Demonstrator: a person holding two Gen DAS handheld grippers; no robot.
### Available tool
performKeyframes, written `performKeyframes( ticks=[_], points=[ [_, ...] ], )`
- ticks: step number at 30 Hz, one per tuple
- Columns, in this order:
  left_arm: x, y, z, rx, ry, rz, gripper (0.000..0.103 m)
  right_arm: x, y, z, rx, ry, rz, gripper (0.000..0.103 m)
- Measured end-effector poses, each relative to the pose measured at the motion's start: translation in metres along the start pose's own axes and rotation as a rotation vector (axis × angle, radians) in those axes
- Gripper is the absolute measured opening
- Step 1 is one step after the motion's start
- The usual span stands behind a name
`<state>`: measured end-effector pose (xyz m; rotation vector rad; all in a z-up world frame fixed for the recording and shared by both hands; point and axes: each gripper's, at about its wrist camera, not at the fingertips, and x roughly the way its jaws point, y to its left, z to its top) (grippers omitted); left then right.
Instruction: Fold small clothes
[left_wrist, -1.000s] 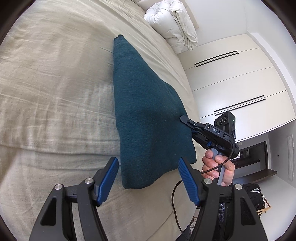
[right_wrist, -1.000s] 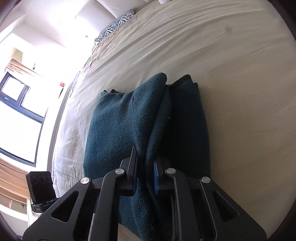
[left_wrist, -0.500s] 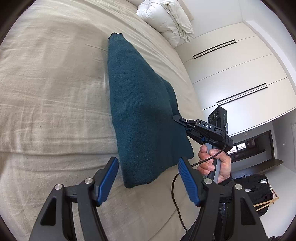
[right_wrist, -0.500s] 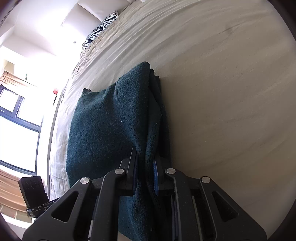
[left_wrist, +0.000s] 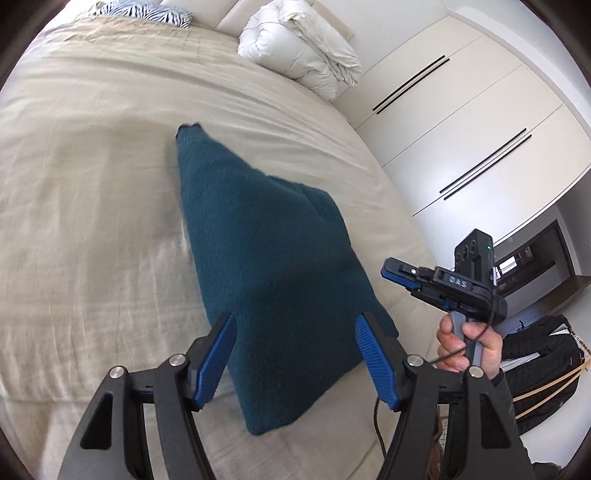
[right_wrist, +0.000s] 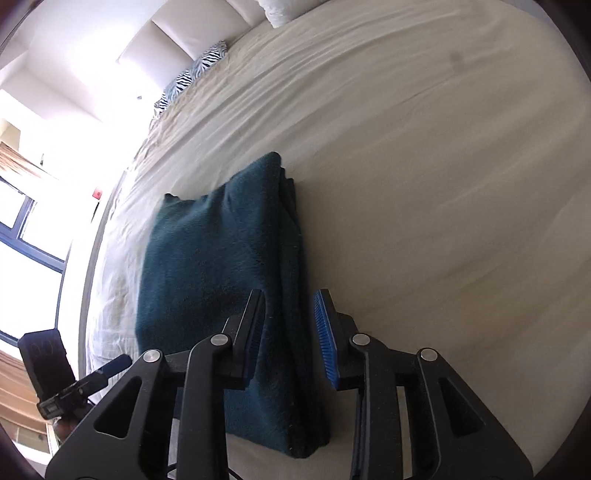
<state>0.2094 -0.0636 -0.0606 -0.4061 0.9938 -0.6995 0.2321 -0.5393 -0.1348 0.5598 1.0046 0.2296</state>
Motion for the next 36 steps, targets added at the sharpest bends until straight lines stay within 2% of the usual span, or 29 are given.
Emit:
performKeyframes(
  ticks=[2, 4, 6, 9, 10, 12, 15, 17, 20, 22, 24, 27, 28, 30, 35, 36],
  points=[
    [0.007, -0.008, 0.019, 0.047, -0.034, -0.004, 0.066, -0.013, 0.015, -0.001, -0.035, -0.023, 0.099, 0.027],
    [0.023, -0.011, 0.037, 0.062, -0.035, -0.024, 0.053, -0.009, 0.031, -0.001, -0.075, -0.004, 0.181, 0.027],
    [0.047, -0.008, 0.049, 0.063, -0.004, 0.000, 0.046, 0.006, 0.040, -0.001, -0.090, 0.021, 0.220, 0.027],
    [0.082, 0.008, 0.056, 0.030, 0.044, 0.046, 0.042, 0.039, 0.028, 0.002, -0.028, 0.064, 0.207, 0.027],
    [0.091, 0.015, 0.055, 0.025, 0.057, 0.066, 0.030, 0.052, 0.020, 0.000, 0.000, 0.084, 0.186, 0.026],
    [0.100, 0.025, 0.050, 0.016, 0.052, 0.090, 0.017, 0.064, 0.003, -0.001, 0.036, 0.087, 0.213, 0.016],
    [0.105, 0.033, 0.046, -0.002, 0.036, 0.096, 0.008, 0.066, -0.008, -0.001, 0.049, 0.077, 0.240, 0.011],
    [0.102, 0.035, 0.046, 0.004, 0.039, 0.098, 0.008, 0.068, -0.010, -0.001, 0.057, 0.078, 0.255, 0.010],
    [0.087, 0.019, 0.043, 0.051, 0.027, 0.150, 0.009, 0.055, 0.001, -0.005, 0.038, 0.052, 0.255, 0.015],
    [0.069, 0.003, 0.032, 0.097, -0.017, 0.167, 0.027, 0.040, 0.013, -0.016, 0.005, 0.043, 0.285, 0.015],
    [0.056, -0.008, 0.014, 0.145, -0.055, 0.185, 0.032, 0.031, 0.023, -0.030, -0.036, 0.048, 0.278, 0.015],
    [0.061, -0.011, -0.015, 0.198, -0.057, 0.219, 0.032, 0.036, 0.022, -0.051, -0.069, 0.086, 0.234, 0.015],
    [0.064, -0.010, -0.021, 0.196, -0.057, 0.215, 0.032, 0.042, 0.017, -0.056, -0.061, 0.100, 0.215, 0.015],
    [0.061, -0.011, -0.029, 0.197, -0.077, 0.213, 0.033, 0.044, 0.005, -0.065, -0.024, 0.087, 0.257, 0.015],
    [0.044, -0.017, -0.026, 0.194, -0.117, 0.190, 0.035, 0.028, 0.008, -0.071, -0.014, 0.046, 0.249, 0.016],
    [0.037, -0.016, -0.026, 0.197, -0.142, 0.195, 0.045, 0.023, 0.010, -0.070, -0.023, 0.034, 0.246, 0.019]
  ],
)
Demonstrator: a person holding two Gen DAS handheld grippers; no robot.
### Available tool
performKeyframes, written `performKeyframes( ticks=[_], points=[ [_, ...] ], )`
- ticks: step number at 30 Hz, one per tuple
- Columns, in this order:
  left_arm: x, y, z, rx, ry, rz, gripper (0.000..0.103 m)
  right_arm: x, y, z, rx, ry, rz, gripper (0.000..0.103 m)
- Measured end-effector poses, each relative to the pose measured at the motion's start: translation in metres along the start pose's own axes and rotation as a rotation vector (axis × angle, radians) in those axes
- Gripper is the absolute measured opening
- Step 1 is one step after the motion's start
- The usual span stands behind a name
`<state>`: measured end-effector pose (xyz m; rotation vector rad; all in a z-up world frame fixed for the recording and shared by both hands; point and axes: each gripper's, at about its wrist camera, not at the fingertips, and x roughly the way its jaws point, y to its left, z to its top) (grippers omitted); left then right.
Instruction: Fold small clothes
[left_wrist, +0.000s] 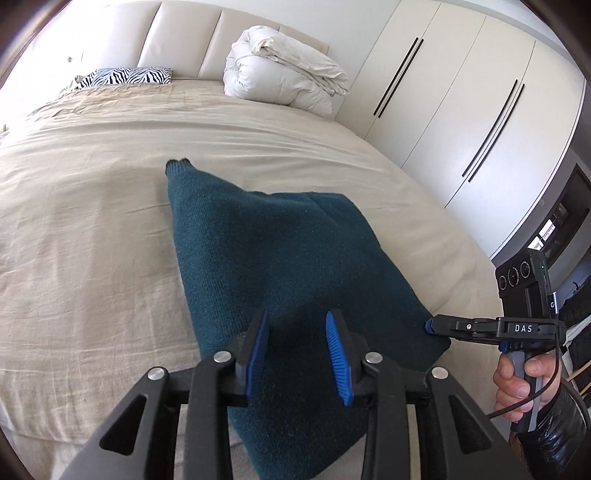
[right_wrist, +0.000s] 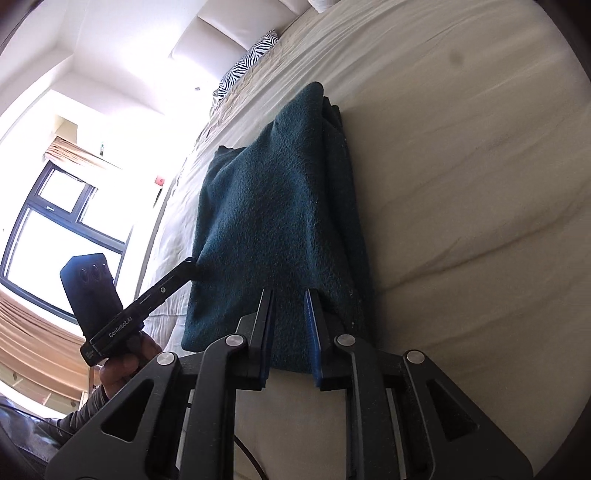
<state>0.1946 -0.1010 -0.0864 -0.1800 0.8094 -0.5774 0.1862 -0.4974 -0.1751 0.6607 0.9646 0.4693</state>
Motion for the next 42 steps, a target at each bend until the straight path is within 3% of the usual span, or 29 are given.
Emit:
performKeyframes(
  ticks=[1, 2, 3, 5, 7, 10, 14, 17, 19, 20, 21, 22, 25, 28, 31, 34, 37, 42],
  points=[
    [-0.007, 0.004, 0.000, -0.009, -0.027, 0.020, 0.064, -0.007, 0.003, 0.002, -0.010, -0.018, -0.004, 0.021],
    [-0.014, 0.011, 0.000, -0.040, -0.053, 0.048, 0.072, -0.012, 0.004, 0.005, -0.011, -0.034, -0.012, 0.029],
    [-0.020, 0.020, 0.001, -0.084, -0.080, 0.061, 0.079, -0.017, 0.004, 0.009, -0.003, -0.047, -0.017, 0.043],
    [-0.019, 0.037, 0.007, -0.159, -0.067, 0.041, 0.084, -0.023, 0.002, 0.019, 0.017, -0.079, -0.027, 0.069],
    [-0.005, 0.051, 0.011, -0.205, -0.003, 0.028, 0.084, -0.019, 0.002, 0.032, 0.021, -0.083, -0.045, 0.069],
    [0.020, 0.063, 0.014, -0.275, 0.103, -0.041, 0.084, 0.001, -0.004, 0.053, 0.055, -0.021, -0.033, 0.069],
    [0.049, 0.058, 0.020, -0.256, 0.207, -0.057, 0.084, 0.028, -0.023, 0.071, 0.132, 0.051, -0.030, 0.069],
    [0.067, 0.062, 0.023, -0.288, 0.246, -0.073, 0.083, 0.045, -0.026, 0.084, 0.138, 0.093, -0.020, 0.067],
    [0.074, 0.063, 0.025, -0.292, 0.258, -0.057, 0.069, 0.056, -0.023, 0.091, 0.124, 0.130, -0.031, 0.066],
    [0.076, 0.063, 0.027, -0.292, 0.268, -0.050, 0.067, 0.061, -0.022, 0.094, 0.118, 0.143, -0.041, 0.058],
    [0.077, 0.062, 0.028, -0.291, 0.277, -0.043, 0.063, 0.064, -0.020, 0.095, 0.108, 0.160, -0.053, 0.042],
    [0.079, 0.060, 0.030, -0.281, 0.286, -0.030, 0.058, 0.069, -0.018, 0.096, 0.099, 0.179, -0.072, 0.036],
    [0.076, 0.051, 0.034, -0.247, 0.297, 0.005, 0.047, 0.076, -0.001, 0.098, 0.044, 0.183, -0.160, 0.030],
    [0.063, 0.043, 0.034, -0.211, 0.288, 0.039, 0.041, 0.074, 0.035, 0.090, -0.081, 0.151, -0.309, 0.022],
    [0.038, 0.031, 0.033, -0.167, 0.273, 0.084, 0.040, 0.068, 0.082, 0.076, -0.230, 0.112, -0.459, 0.019],
    [-0.002, 0.024, 0.028, -0.124, 0.234, 0.125, 0.040, 0.063, 0.130, 0.052, -0.360, 0.090, -0.542, 0.018],
    [-0.048, 0.026, 0.018, -0.104, 0.204, 0.158, 0.040, 0.057, 0.173, 0.023, -0.444, 0.059, -0.570, 0.018],
    [-0.124, 0.034, -0.014, -0.072, 0.170, 0.206, 0.040, 0.048, 0.231, -0.031, -0.510, 0.031, -0.526, 0.018]
  ],
)
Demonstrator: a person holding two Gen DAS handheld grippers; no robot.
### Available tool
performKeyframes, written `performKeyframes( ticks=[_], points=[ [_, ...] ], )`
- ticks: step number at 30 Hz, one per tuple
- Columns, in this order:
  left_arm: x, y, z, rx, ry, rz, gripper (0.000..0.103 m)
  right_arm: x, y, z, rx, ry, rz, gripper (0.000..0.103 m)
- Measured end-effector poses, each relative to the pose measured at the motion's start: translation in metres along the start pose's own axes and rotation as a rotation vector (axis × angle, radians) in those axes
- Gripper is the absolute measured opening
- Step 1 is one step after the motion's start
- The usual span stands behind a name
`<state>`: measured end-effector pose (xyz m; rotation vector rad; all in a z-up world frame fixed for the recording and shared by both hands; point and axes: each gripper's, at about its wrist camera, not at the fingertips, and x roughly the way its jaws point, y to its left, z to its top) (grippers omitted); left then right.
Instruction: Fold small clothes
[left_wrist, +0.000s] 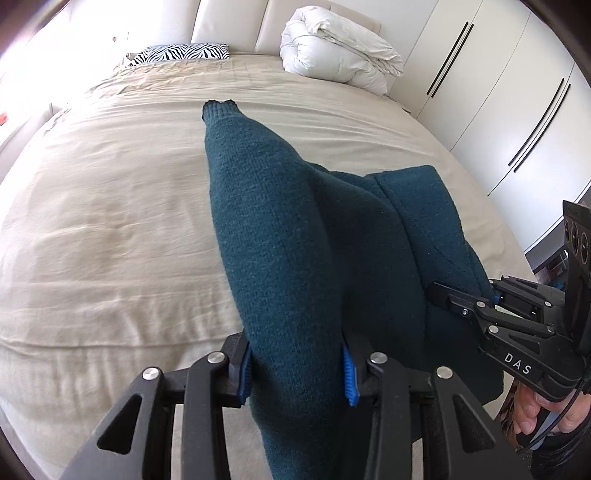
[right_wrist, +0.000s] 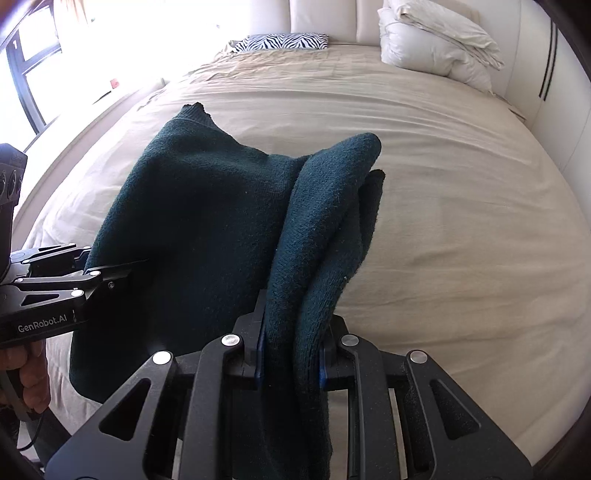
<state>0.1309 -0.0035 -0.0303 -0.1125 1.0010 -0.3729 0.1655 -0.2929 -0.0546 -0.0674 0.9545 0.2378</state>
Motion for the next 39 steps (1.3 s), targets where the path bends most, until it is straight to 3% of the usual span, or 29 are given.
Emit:
performKeyframes(
  ticks=[6, 12, 15, 17, 19, 23, 30, 32, 35, 37, 39],
  points=[
    [-0.037, 0.041, -0.053, -0.047, -0.003, 0.042, 0.040, -0.010, 0.060, -0.031, -0.017, -0.002, 0.103, 0.018],
    [-0.006, 0.082, -0.083, -0.087, 0.045, 0.045, 0.042, 0.027, 0.083, -0.046, 0.015, 0.042, 0.158, 0.018],
    [0.010, 0.094, -0.094, -0.124, 0.043, 0.020, 0.049, 0.057, 0.067, -0.057, 0.084, 0.069, 0.176, 0.021],
    [0.009, 0.098, -0.100, -0.132, 0.026, 0.005, 0.052, 0.076, 0.043, -0.066, 0.190, 0.069, 0.266, 0.025],
    [0.008, 0.100, -0.103, -0.134, 0.018, 0.000, 0.057, 0.079, 0.027, -0.081, 0.289, 0.057, 0.336, 0.040],
    [-0.006, 0.107, -0.108, -0.153, 0.000, 0.001, 0.058, 0.075, 0.011, -0.094, 0.361, 0.049, 0.384, 0.047],
    [-0.064, 0.103, -0.105, -0.171, -0.144, 0.104, 0.058, 0.033, -0.002, -0.090, 0.406, -0.022, 0.235, 0.049],
    [-0.075, 0.090, -0.094, -0.116, -0.189, 0.107, 0.058, 0.019, -0.001, -0.084, 0.411, -0.063, 0.285, 0.049],
    [-0.067, 0.074, -0.075, -0.049, -0.194, 0.081, 0.058, 0.012, 0.016, -0.064, 0.377, -0.101, 0.406, 0.049],
    [-0.047, 0.071, -0.062, -0.044, -0.165, 0.076, 0.058, 0.016, 0.032, -0.054, 0.336, -0.110, 0.468, 0.049],
    [-0.021, 0.071, -0.052, -0.070, -0.100, 0.034, 0.058, 0.035, 0.046, -0.043, 0.320, -0.086, 0.473, 0.049]
  ],
)
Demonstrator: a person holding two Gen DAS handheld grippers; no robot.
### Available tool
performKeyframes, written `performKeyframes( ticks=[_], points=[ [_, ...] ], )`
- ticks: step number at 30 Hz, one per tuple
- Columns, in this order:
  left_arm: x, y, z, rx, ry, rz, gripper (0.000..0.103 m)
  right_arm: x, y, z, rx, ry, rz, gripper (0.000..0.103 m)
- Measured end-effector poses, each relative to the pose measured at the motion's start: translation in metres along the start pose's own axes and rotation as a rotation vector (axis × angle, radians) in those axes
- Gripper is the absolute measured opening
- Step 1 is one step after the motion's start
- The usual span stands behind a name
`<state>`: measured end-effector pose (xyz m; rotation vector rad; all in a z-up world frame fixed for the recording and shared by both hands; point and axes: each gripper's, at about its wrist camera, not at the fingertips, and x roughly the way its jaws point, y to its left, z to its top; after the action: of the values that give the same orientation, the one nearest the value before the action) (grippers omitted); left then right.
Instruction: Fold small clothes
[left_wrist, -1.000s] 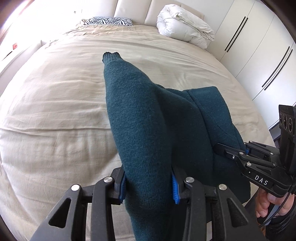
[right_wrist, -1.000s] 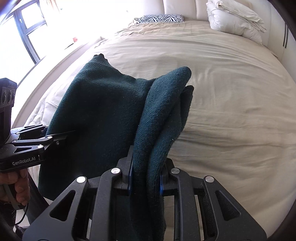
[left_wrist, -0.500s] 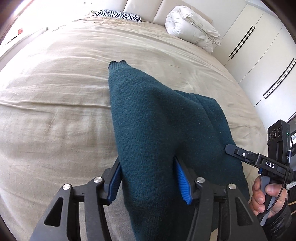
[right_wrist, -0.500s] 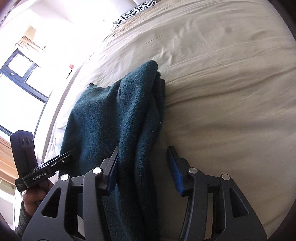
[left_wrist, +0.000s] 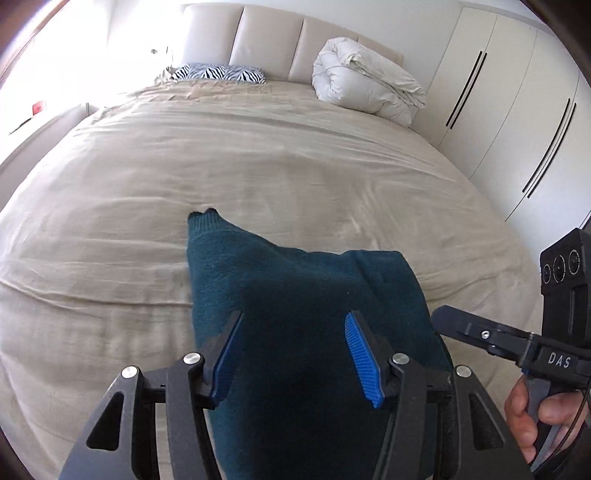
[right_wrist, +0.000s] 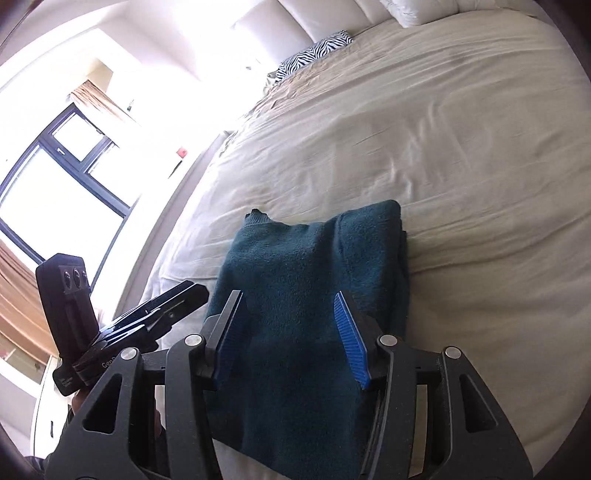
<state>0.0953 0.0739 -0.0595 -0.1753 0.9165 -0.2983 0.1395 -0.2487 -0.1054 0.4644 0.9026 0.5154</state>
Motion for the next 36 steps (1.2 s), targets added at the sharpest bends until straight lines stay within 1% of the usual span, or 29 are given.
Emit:
performKeyframes(
  ticks=[1, 2, 3, 5, 8, 13, 16, 18, 20, 21, 22, 23, 24, 25, 27, 29, 31, 34, 36],
  points=[
    [0.015, -0.001, 0.000, -0.007, 0.027, -0.010, 0.058, 0.011, -0.004, 0.002, 0.017, 0.016, -0.018, 0.049],
    [0.025, -0.002, 0.000, -0.002, 0.045, 0.001, 0.058, 0.025, -0.009, 0.006, 0.040, 0.031, -0.027, 0.049],
    [0.033, -0.002, -0.002, 0.006, 0.053, 0.015, 0.058, 0.034, -0.017, 0.007, 0.065, 0.047, -0.030, 0.048],
    [0.046, -0.001, -0.007, 0.010, 0.056, 0.017, 0.058, 0.048, -0.035, 0.009, 0.109, 0.062, -0.065, 0.045],
    [0.055, 0.001, -0.009, 0.021, 0.039, 0.000, 0.061, 0.057, -0.056, 0.009, 0.165, 0.060, -0.004, 0.044],
    [0.063, 0.006, -0.010, 0.028, 0.013, -0.025, 0.063, 0.070, -0.065, 0.011, 0.146, 0.051, 0.042, 0.043],
    [0.059, 0.005, -0.010, 0.030, 0.004, -0.029, 0.063, 0.067, -0.071, 0.010, 0.177, 0.042, 0.085, 0.043],
    [0.049, 0.004, -0.012, 0.018, -0.012, -0.033, 0.063, 0.054, -0.069, 0.009, 0.186, 0.031, 0.075, 0.043],
    [0.031, 0.003, -0.016, -0.008, -0.031, -0.029, 0.064, 0.039, -0.059, 0.007, 0.148, 0.007, 0.017, 0.046],
    [0.020, 0.002, -0.020, -0.013, -0.049, -0.030, 0.067, 0.030, -0.052, 0.004, 0.120, -0.007, -0.028, 0.046],
    [0.007, 0.001, -0.024, -0.010, -0.080, -0.025, 0.076, 0.020, -0.046, 0.000, 0.093, -0.019, -0.061, 0.046],
    [-0.006, -0.001, -0.029, -0.006, -0.115, -0.002, 0.081, 0.008, -0.041, -0.005, 0.074, -0.033, -0.073, 0.046],
    [-0.020, -0.002, -0.035, -0.004, -0.152, 0.024, 0.089, -0.001, -0.037, -0.010, 0.062, -0.047, -0.081, 0.047],
    [-0.034, -0.004, -0.041, 0.002, -0.193, 0.037, 0.095, -0.012, -0.032, -0.015, 0.049, -0.063, -0.091, 0.047],
    [-0.060, -0.010, -0.053, 0.024, -0.262, 0.050, 0.102, -0.030, -0.023, -0.028, 0.028, -0.095, -0.130, 0.050],
    [-0.084, -0.015, -0.062, 0.044, -0.324, 0.076, 0.103, -0.046, -0.017, -0.039, 0.014, -0.127, -0.152, 0.050],
    [-0.105, -0.021, -0.068, 0.064, -0.368, 0.104, 0.103, -0.058, -0.015, -0.047, 0.026, -0.146, -0.174, 0.050],
    [-0.134, -0.033, -0.076, 0.106, -0.450, 0.141, 0.103, -0.076, -0.013, -0.056, 0.047, -0.176, -0.168, 0.050],
    [-0.155, -0.042, -0.077, 0.124, -0.517, 0.189, 0.103, -0.092, -0.006, -0.062, 0.034, -0.211, -0.179, 0.050]
  ],
)
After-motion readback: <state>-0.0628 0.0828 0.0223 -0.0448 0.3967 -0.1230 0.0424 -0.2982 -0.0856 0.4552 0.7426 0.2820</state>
